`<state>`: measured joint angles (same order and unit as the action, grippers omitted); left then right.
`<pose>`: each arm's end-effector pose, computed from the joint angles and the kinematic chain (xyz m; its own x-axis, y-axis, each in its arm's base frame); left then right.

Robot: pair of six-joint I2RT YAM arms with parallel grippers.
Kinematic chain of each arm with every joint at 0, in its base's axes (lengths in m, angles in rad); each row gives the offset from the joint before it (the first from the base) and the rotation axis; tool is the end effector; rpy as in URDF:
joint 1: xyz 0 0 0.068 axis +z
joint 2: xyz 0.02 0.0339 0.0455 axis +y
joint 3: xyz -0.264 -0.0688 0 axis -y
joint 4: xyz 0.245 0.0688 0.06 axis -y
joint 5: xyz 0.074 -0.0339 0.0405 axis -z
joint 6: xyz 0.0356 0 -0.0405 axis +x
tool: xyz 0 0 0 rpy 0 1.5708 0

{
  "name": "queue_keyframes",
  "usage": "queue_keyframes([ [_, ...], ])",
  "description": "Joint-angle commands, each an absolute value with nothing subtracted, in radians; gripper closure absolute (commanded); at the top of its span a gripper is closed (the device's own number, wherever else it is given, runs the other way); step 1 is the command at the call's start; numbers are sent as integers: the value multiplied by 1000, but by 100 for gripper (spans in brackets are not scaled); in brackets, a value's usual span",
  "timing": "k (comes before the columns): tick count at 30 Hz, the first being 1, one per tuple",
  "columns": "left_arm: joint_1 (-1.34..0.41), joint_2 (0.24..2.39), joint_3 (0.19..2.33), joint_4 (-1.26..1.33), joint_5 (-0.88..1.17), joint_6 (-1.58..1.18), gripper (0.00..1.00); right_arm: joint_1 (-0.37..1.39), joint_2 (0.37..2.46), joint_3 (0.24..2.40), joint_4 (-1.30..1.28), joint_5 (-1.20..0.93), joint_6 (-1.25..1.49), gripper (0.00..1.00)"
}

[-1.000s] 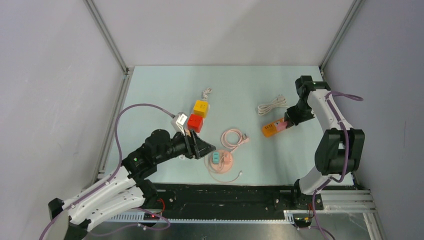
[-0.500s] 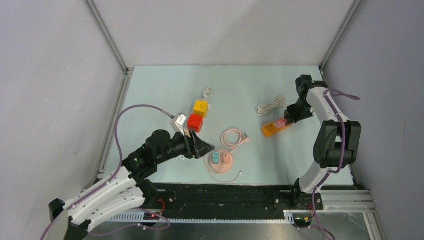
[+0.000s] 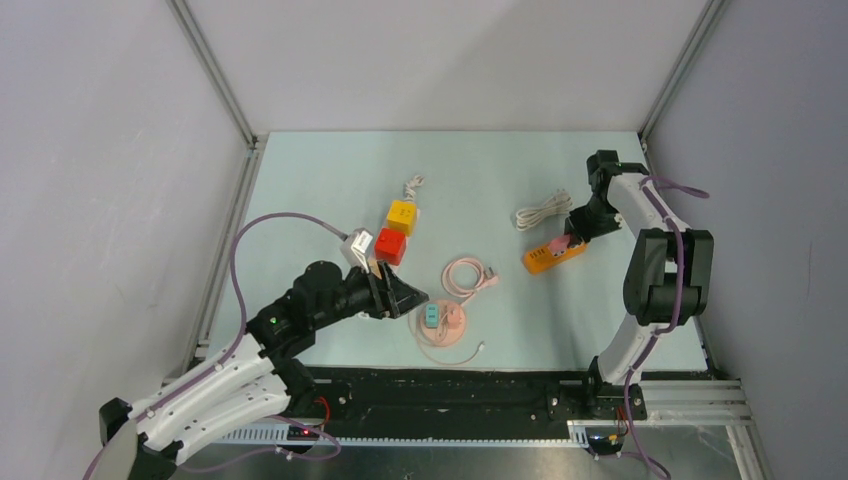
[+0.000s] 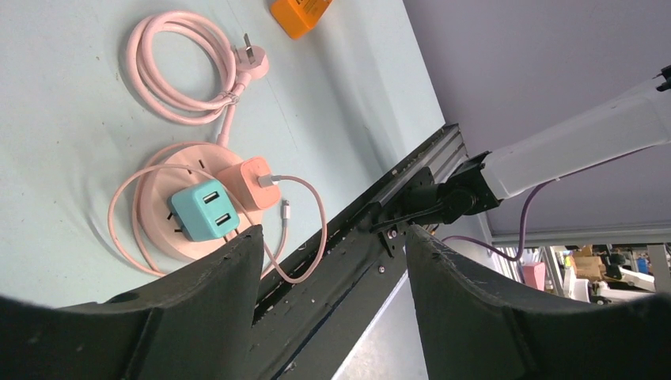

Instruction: Insert the plug

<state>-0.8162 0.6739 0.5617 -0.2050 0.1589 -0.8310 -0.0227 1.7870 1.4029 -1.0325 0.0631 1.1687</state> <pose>0.1107 -0.1260 0.2764 -0.7514 -0.2655 -0.6041 0.3966 0.5500 -0.7350 0.3429 -0.0100 0.2269 -0.3568 0.9267 -0.1174 0.9217 0.3697 0.1170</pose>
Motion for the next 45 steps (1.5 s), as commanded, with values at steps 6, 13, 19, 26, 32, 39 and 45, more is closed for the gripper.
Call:
queue_keyframes([
  [6, -808, 677, 555, -181, 155, -844, 30, -25, 1822, 1439, -1055, 70, 1158, 100],
  [13, -808, 678, 546, -181, 153, -851, 30, -30, 1819, 1446, -1091, 32, 1151, 100],
  [19, -808, 683, 546, -181, 156, -850, 30, -39, 1843, 1474, -1140, -41, 1116, 100],
  [26, -808, 685, 544, -182, 161, -859, 30, -54, 1817, 1476, -1151, -15, 1102, 100],
  [32, -807, 673, 535, -180, 158, -874, 30, -60, 1794, 1506, -1122, 52, 1066, 100],
  [39, -808, 657, 536, -180, 143, -875, 30, -54, 1777, 1506, -1078, 40, 1037, 100],
  [45, -808, 665, 532, -181, 144, -881, 30, -52, 1814, 1507, -1087, -27, 1029, 100],
])
